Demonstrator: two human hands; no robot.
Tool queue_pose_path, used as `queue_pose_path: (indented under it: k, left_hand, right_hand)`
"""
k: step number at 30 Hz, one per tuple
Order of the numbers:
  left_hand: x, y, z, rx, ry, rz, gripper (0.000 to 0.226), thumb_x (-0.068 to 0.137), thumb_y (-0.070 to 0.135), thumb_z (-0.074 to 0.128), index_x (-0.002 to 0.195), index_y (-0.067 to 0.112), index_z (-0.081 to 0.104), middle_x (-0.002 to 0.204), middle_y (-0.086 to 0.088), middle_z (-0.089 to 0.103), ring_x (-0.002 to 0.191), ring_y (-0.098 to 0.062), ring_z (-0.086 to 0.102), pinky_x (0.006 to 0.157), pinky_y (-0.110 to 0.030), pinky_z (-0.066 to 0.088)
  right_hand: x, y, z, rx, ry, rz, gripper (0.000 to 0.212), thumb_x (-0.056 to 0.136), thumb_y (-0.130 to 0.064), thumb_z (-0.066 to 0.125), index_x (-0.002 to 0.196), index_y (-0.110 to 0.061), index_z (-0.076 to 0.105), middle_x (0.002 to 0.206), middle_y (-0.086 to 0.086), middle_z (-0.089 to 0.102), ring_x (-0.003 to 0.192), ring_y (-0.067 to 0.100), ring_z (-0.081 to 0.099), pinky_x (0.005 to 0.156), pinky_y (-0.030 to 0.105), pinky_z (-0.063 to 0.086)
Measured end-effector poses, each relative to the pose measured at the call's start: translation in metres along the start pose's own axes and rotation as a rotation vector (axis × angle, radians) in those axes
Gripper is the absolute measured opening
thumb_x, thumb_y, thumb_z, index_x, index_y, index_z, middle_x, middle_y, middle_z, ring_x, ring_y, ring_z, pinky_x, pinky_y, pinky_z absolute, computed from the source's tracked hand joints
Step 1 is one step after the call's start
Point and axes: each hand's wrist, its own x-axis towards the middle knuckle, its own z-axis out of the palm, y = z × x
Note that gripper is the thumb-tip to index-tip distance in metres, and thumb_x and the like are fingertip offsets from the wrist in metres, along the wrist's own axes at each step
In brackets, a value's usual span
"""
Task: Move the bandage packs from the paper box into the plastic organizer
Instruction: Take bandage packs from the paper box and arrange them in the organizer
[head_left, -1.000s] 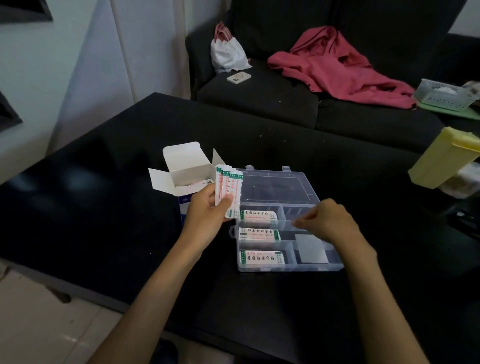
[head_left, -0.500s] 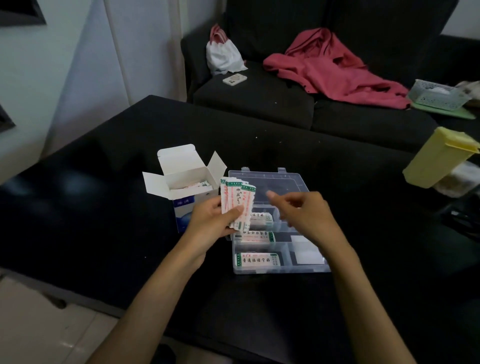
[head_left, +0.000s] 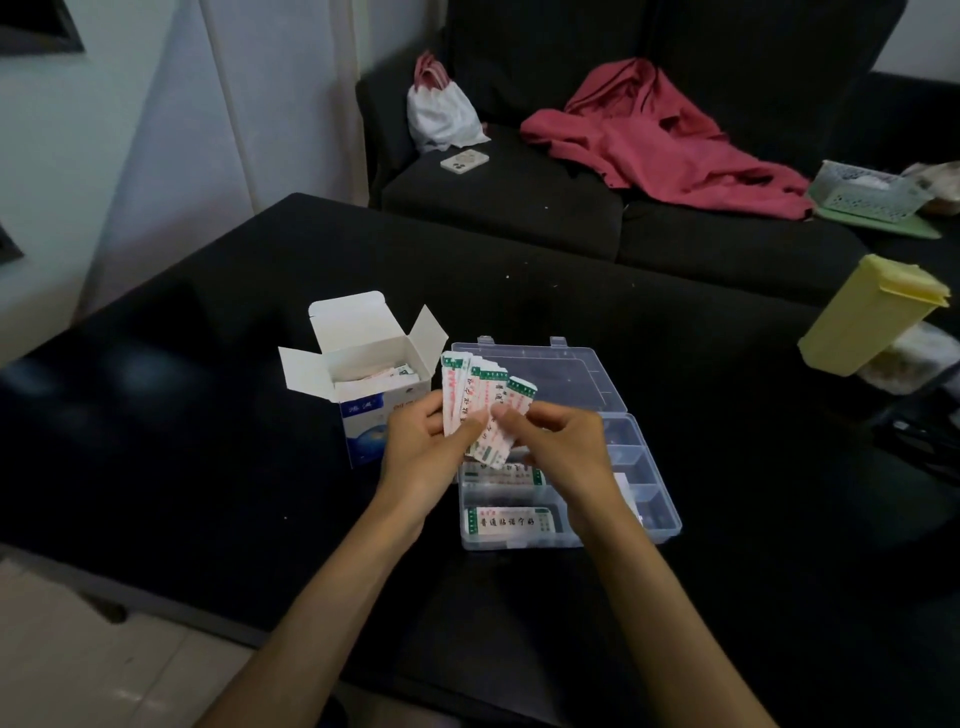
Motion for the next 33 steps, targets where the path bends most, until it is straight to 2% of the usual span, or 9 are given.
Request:
queue_pose_path:
  k: [8,14,17,19,22,25,28,31,33]
  left_hand:
    - [-0.002,0.004,0.002,-0.067,-0.058,-0.020,0.021,0.094,0.007,0.054,0.097,0.025,0.064,0.080,0.011,0.072,0.075,-0.003,0.071,0.059,-0.014,0.052]
    - [-0.001,0.000,0.002,-0.029,-0.035,-0.014,0.020,0.092,0.009,0.059,0.105,0.023,0.065,0.092,0.004,0.074,0.081,-0.007,0.071,0.063,-0.017,0.054]
    - [-0.001,0.001,0.003,-0.051,-0.061,-0.033,0.018,0.097,0.014,0.051,0.108,0.022,0.063,0.094,0.006,0.072,0.083,-0.004,0.070,0.063,-0.014,0.053]
    - [0.000,0.002,0.002,-0.032,-0.069,-0.020,0.019,0.098,0.014,0.048,0.107,0.021,0.062,0.095,0.005,0.071,0.082,-0.003,0.070,0.063,-0.013,0.052]
    - [0.003,0.002,-0.002,-0.002,-0.021,0.012,0.020,0.099,0.011,0.045,0.107,0.019,0.061,0.093,0.005,0.071,0.078,-0.001,0.069,0.060,-0.013,0.052]
    - [0.008,0.001,-0.010,0.072,0.059,0.059,0.023,0.100,0.012,0.044,0.113,0.021,0.060,0.100,0.005,0.070,0.086,-0.003,0.069,0.063,-0.014,0.053]
    - [0.012,0.000,-0.018,0.122,0.095,0.070,0.024,0.101,0.012,0.042,0.114,0.024,0.058,0.108,0.001,0.067,0.096,-0.010,0.066,0.069,-0.017,0.053]
    - [0.015,0.000,-0.022,0.133,0.097,0.068,0.026,0.101,0.012,0.041,0.119,0.019,0.058,0.113,-0.003,0.067,0.099,-0.014,0.066,0.071,-0.020,0.053]
    - [0.016,0.000,-0.023,0.135,0.100,0.069,0.027,0.101,0.012,0.041,0.121,0.017,0.057,0.115,-0.004,0.067,0.099,-0.014,0.066,0.070,-0.019,0.053]
  right_hand:
    - [0.002,0.001,-0.003,0.114,0.064,0.053,0.013,0.084,-0.015,0.070,0.095,-0.008,0.071,0.074,-0.002,0.070,0.050,-0.004,0.060,0.045,0.008,0.042]
    - [0.005,0.004,-0.003,0.126,-0.014,0.105,0.015,0.086,-0.019,0.068,0.095,-0.008,0.071,0.054,-0.010,0.064,0.043,-0.002,0.052,0.044,0.010,0.040]
    - [0.007,0.004,-0.006,0.134,0.034,0.076,0.011,0.086,-0.017,0.068,0.090,-0.008,0.071,0.064,-0.007,0.069,0.050,-0.004,0.060,0.045,0.008,0.042]
    - [0.008,0.004,-0.008,0.140,0.048,0.065,0.013,0.087,-0.018,0.067,0.095,-0.009,0.070,0.077,-0.002,0.072,0.060,-0.002,0.065,0.049,0.008,0.045]
    - [0.012,0.001,-0.019,0.208,0.066,0.052,0.014,0.091,-0.018,0.061,0.101,-0.009,0.065,0.085,0.003,0.073,0.073,0.009,0.070,0.060,0.016,0.053]
    - [0.015,-0.002,-0.030,0.006,0.023,-0.006,0.014,0.098,-0.016,0.046,0.105,-0.012,0.057,0.094,0.004,0.067,0.080,0.012,0.066,0.064,0.020,0.052]
    - [0.017,-0.001,-0.027,-0.343,-0.202,-0.046,0.019,0.100,-0.006,0.033,0.107,-0.013,0.050,0.100,0.004,0.058,0.083,0.016,0.056,0.066,0.023,0.046]
    - [0.023,0.005,-0.021,-0.752,-0.350,-0.238,0.023,0.099,-0.003,0.037,0.110,-0.001,0.057,0.105,0.015,0.060,0.090,0.026,0.057,0.073,0.033,0.048]
    - [0.026,0.004,-0.019,-0.866,-0.417,-0.300,0.024,0.098,-0.005,0.043,0.113,-0.003,0.061,0.110,0.015,0.063,0.100,0.026,0.058,0.081,0.031,0.047]
